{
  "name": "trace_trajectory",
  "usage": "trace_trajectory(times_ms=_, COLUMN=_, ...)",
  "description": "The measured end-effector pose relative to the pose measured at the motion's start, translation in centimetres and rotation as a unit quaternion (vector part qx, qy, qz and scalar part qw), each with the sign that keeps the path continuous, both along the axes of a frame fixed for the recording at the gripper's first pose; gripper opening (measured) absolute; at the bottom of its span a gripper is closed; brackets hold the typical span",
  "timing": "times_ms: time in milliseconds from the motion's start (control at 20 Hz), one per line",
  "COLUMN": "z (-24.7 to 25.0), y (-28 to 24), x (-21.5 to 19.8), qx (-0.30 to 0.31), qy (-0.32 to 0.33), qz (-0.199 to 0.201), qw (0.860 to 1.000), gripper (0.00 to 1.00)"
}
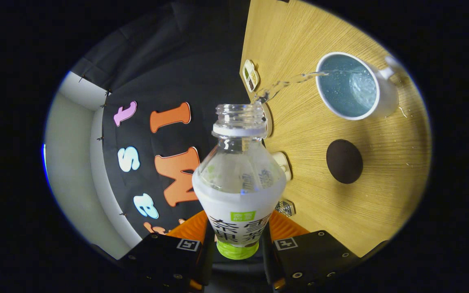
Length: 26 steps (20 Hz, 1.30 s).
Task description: Take the bottle from table, then pour the juice into the cup, finally place the bottle on the coaster
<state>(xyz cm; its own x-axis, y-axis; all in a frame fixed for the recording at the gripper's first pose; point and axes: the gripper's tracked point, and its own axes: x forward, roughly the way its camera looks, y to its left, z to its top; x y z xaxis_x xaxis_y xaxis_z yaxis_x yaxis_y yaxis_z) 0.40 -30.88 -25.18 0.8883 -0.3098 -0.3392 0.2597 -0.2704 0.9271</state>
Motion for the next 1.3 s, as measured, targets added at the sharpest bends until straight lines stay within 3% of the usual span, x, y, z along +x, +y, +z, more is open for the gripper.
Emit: trace_trajectory(times_ms=1300, z=2.0, y=-1.2, x=0.3, qx=0.067, qy=-0.032, qz=-0.036, qw=0.997, gripper=0.52)
